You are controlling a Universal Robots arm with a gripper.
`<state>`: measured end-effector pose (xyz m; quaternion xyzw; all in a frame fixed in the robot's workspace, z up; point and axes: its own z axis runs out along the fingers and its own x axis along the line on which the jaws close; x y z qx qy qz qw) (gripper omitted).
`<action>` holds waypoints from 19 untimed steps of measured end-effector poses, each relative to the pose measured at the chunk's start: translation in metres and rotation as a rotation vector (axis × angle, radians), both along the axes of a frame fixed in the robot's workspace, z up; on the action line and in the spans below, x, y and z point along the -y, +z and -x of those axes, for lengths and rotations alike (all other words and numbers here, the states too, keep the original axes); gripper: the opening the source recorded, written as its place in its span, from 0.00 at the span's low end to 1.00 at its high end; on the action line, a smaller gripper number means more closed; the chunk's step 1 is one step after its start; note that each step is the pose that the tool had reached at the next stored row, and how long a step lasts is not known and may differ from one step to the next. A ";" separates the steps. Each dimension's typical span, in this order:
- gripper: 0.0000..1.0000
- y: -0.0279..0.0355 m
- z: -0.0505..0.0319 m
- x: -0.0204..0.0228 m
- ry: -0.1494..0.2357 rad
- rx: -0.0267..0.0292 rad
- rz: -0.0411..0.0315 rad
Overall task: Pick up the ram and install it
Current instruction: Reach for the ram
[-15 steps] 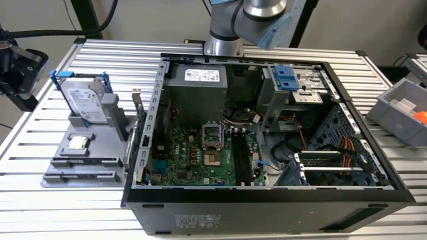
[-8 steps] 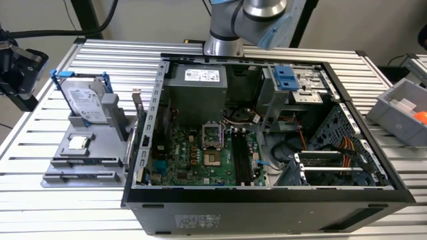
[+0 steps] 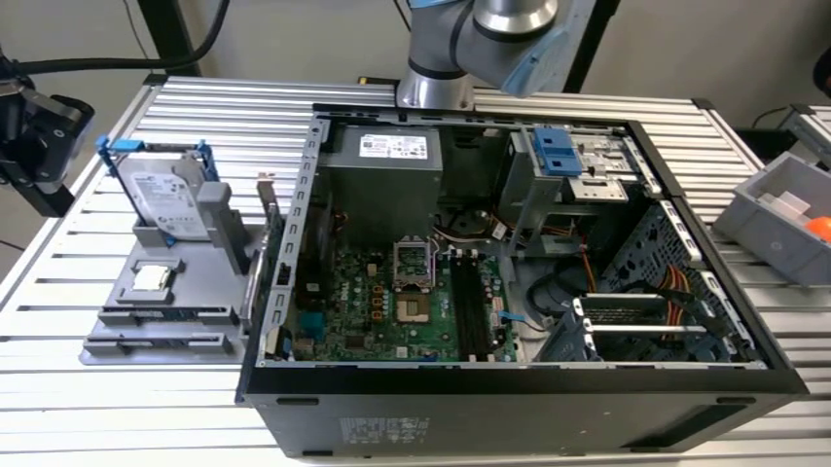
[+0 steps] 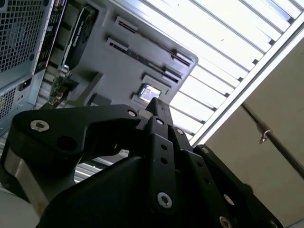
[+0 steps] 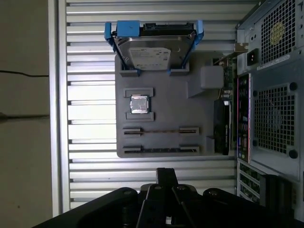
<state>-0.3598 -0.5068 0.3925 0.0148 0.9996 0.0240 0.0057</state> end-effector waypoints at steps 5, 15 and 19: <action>0.00 0.0000 0.0000 0.0000 0.002 0.0000 0.0001; 0.00 0.0000 0.0000 0.0000 0.005 -0.0001 0.0001; 0.00 0.0000 0.0000 0.0000 0.006 0.0000 0.0000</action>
